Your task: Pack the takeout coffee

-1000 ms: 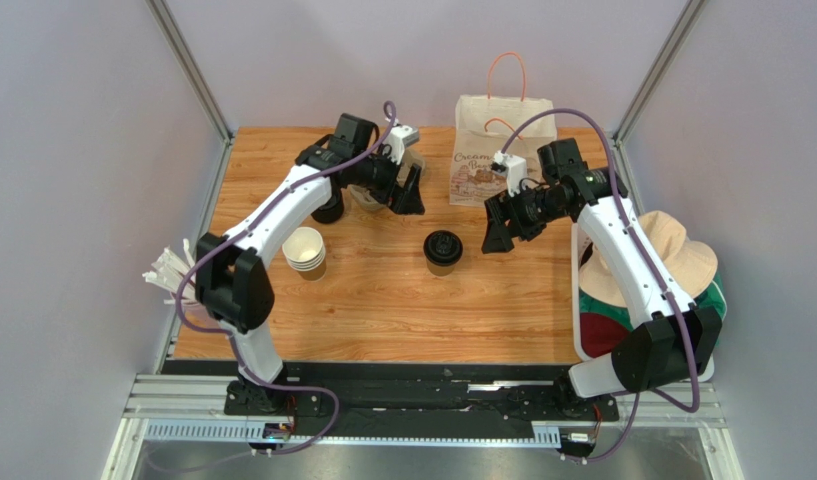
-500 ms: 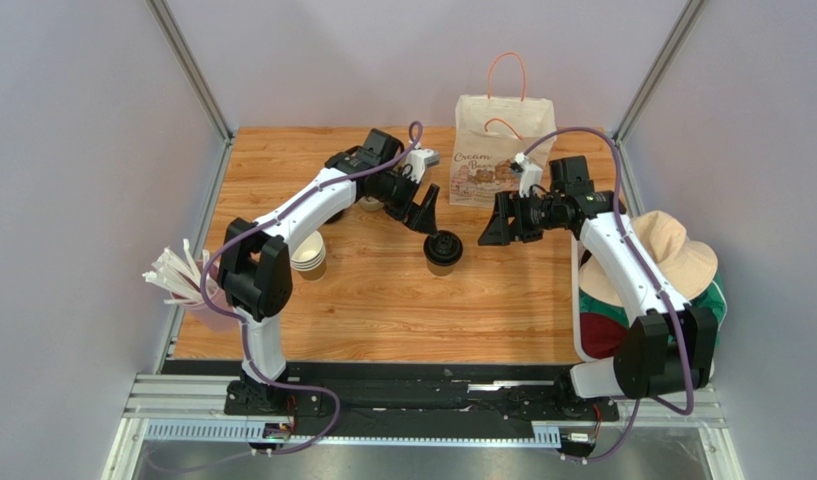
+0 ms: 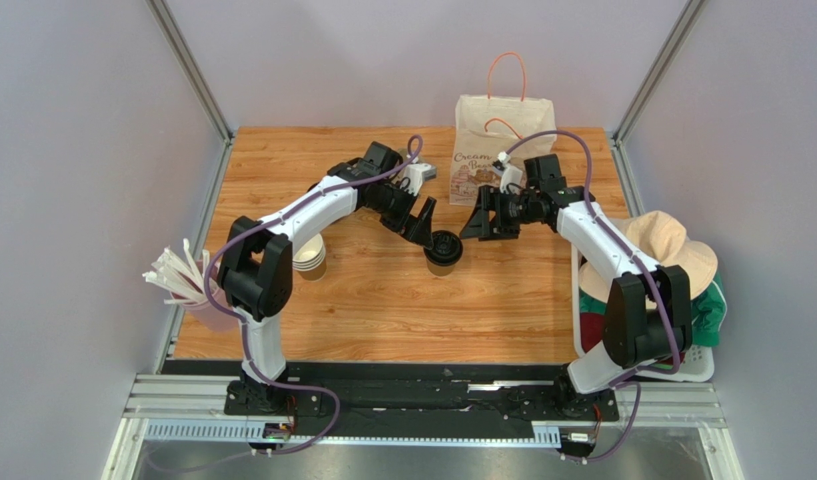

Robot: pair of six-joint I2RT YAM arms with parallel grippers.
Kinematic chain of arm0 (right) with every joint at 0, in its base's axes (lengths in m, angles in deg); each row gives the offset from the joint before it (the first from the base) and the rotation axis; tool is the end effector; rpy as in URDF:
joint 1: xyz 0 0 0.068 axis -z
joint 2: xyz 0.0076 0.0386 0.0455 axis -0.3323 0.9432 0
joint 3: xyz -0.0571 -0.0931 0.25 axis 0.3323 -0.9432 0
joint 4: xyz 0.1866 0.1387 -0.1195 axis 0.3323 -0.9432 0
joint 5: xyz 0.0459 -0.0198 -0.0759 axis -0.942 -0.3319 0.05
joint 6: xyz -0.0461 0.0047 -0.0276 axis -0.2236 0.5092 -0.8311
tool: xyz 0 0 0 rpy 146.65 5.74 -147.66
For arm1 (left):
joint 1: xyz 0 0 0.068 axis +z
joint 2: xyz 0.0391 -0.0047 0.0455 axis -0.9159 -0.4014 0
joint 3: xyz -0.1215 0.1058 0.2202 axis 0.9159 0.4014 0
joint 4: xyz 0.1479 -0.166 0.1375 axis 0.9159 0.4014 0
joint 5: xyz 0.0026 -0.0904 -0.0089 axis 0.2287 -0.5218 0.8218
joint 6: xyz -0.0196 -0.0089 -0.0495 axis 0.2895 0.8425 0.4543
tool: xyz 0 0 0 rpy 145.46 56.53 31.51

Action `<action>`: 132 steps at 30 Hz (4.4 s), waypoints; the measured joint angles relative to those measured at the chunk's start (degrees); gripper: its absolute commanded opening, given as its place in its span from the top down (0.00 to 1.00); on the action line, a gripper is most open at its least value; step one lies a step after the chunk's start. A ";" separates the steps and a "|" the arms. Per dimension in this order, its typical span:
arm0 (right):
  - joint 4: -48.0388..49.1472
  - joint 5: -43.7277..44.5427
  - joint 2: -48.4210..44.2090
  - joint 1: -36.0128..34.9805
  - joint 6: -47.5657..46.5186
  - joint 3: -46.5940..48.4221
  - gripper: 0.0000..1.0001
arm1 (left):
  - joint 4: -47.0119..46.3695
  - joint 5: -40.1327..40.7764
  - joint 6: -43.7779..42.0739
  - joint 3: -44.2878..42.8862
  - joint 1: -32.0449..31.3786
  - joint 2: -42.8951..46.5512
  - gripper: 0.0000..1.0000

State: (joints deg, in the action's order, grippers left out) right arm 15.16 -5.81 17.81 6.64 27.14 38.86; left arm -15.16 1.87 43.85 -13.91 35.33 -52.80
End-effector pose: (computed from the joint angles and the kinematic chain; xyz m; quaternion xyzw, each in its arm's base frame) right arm 0.3087 0.0931 0.2609 -0.1059 0.9006 0.3733 0.1956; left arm 0.3426 -0.2299 0.2491 0.3198 0.8636 -0.3508 0.1699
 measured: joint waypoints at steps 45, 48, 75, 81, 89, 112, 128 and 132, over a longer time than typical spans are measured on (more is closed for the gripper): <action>9.29 -1.51 11.02 -4.24 6.38 -1.46 0.46 | -3.52 2.84 0.00 1.95 0.00 0.00 0.04; 9.90 -1.99 11.04 -4.22 6.64 -1.25 0.53 | -3.52 2.82 0.02 1.95 0.00 0.00 0.04; 10.25 -2.05 12.44 -6.08 6.54 0.42 0.62 | -3.17 2.38 0.50 1.79 -0.83 -1.70 0.13; 10.05 -2.60 13.00 -6.08 6.58 0.98 0.52 | -2.73 2.38 0.52 1.49 -1.38 -1.88 0.15; 10.01 -3.58 14.25 -6.08 7.08 1.62 0.41 | -2.40 2.21 0.61 1.16 -1.92 -2.05 0.21; 10.19 -4.81 15.96 -6.05 8.72 3.13 0.74 | -2.21 2.25 0.57 0.28 -1.99 -2.51 0.19; 10.27 -4.44 15.93 -6.23 9.51 3.19 0.74 | -0.68 -2.80 -1.42 0.68 3.45 -1.60 0.16; 10.08 -3.17 15.50 -6.78 9.40 3.26 0.74 | -0.96 -5.35 -1.53 2.58 6.16 -0.35 0.20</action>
State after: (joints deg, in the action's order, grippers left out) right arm 25.23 -8.98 33.31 -0.14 36.54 42.11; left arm -16.12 -3.49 42.32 -11.33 41.49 -53.15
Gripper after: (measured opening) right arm 0.462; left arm 0.825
